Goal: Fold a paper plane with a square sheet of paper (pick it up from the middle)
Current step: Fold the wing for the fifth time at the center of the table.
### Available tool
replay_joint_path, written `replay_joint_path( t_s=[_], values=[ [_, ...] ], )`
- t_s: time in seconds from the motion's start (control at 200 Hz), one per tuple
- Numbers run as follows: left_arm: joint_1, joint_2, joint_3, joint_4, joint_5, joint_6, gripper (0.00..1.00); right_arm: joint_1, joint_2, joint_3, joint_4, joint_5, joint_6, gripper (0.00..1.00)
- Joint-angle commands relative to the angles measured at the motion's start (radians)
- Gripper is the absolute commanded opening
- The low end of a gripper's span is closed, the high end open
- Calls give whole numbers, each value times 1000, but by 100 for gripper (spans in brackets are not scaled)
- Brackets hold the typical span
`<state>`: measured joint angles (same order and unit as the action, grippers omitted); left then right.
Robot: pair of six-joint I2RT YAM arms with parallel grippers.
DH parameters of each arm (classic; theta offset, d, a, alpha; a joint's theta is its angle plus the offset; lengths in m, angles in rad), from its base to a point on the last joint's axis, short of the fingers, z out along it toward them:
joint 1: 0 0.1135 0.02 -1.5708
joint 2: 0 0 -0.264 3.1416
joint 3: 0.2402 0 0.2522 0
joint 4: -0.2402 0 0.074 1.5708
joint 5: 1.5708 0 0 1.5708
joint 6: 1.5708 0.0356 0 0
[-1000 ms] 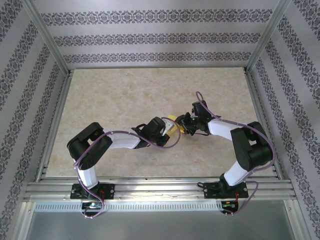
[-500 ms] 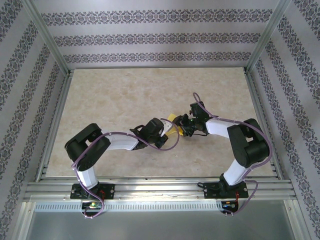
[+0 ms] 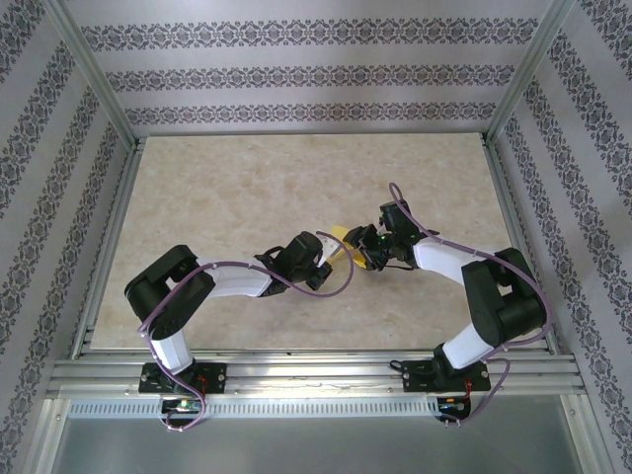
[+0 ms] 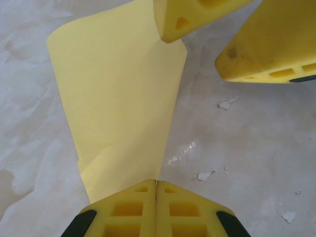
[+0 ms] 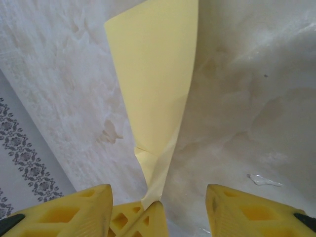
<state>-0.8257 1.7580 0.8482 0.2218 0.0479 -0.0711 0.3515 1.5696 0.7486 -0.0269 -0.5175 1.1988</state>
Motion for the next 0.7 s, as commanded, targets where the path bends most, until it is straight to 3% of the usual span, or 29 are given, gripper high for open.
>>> replay_joint_path(
  t_s=[0.0, 0.34, 0.555, 0.694],
  values=[
    [-17, -19, -14, 41, 8, 19, 4, 4, 34, 6, 1, -1, -6, 49],
    [-33, -19, -10, 17, -16, 90, 4, 14, 91, 53, 32, -17, -11, 35],
    [-42, -12, -5, -1, -39, 139, 8, 6, 84, 42, 34, -29, -10, 11],
    [-49, -6, -8, -2, -43, 179, 13, -3, 80, 26, 64, -44, 9, 4]
  ],
)
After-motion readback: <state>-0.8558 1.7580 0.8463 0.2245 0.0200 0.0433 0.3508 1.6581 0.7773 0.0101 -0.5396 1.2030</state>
